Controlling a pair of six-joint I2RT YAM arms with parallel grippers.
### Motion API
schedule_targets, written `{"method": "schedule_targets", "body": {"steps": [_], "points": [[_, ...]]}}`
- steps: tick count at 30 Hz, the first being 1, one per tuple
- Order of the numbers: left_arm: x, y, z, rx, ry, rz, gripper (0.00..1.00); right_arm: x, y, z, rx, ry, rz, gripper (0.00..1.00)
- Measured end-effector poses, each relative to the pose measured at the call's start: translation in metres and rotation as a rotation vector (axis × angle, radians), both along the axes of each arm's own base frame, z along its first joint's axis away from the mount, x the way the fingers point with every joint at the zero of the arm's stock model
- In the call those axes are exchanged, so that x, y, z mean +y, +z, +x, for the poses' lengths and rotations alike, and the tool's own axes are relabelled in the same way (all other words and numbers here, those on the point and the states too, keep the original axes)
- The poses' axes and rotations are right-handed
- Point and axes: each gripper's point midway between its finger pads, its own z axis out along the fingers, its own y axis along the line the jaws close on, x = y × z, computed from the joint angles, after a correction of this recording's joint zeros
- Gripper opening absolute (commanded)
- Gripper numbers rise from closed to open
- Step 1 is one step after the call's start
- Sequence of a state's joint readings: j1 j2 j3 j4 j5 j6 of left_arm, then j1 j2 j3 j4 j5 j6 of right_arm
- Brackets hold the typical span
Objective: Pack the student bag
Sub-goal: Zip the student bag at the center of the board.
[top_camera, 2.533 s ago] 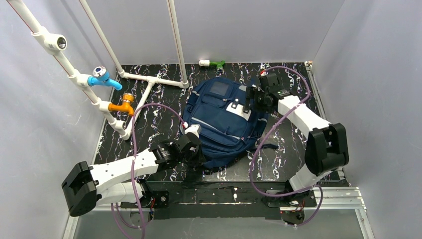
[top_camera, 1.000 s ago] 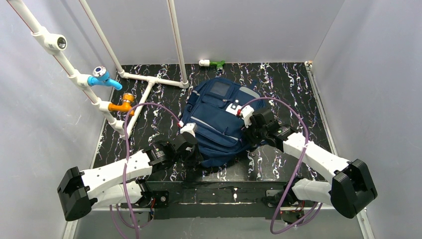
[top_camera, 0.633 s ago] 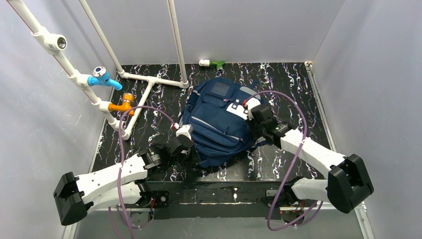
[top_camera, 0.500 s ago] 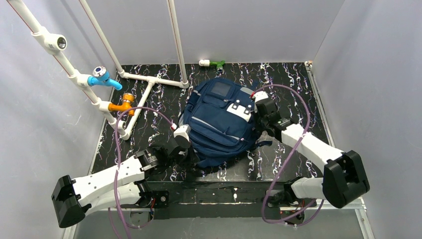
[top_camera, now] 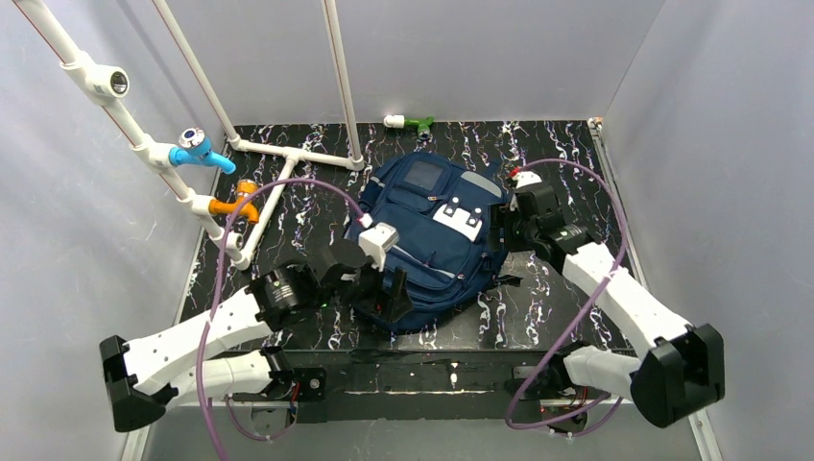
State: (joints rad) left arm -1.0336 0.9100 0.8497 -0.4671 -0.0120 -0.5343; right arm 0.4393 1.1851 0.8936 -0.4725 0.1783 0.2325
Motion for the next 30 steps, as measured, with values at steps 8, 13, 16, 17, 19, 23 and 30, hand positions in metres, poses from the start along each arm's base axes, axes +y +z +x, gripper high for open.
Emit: {"method": "schedule_targets", "body": {"steps": [8,13,16,17,19,23,30], "points": [[-0.057,-0.022,0.004,-0.261,-0.337,0.261,0.82,-0.001,0.024,-0.025,-0.044,-0.085,0.154,0.86],[-0.069,-0.069,0.008,-0.385,-0.432,0.491,0.66,-0.003,0.017,-0.035,-0.031,-0.125,0.191,0.86],[-0.061,-0.081,0.034,-0.467,-0.346,0.644,0.40,-0.004,0.016,-0.039,-0.023,-0.142,0.207,0.86],[-0.059,-0.082,0.042,-0.488,-0.304,0.692,0.36,-0.004,0.016,-0.040,-0.023,-0.146,0.213,0.86],[-0.056,-0.078,0.053,-0.530,-0.250,0.756,0.07,-0.004,0.016,-0.043,-0.021,-0.153,0.229,0.86],[-0.055,-0.036,0.082,-0.640,-0.145,0.807,0.00,-0.003,0.011,-0.052,-0.005,-0.149,0.252,0.81],[-0.060,0.069,0.115,-0.738,-0.038,0.656,0.00,0.026,-0.006,-0.072,-0.056,0.142,0.322,0.61]]}}
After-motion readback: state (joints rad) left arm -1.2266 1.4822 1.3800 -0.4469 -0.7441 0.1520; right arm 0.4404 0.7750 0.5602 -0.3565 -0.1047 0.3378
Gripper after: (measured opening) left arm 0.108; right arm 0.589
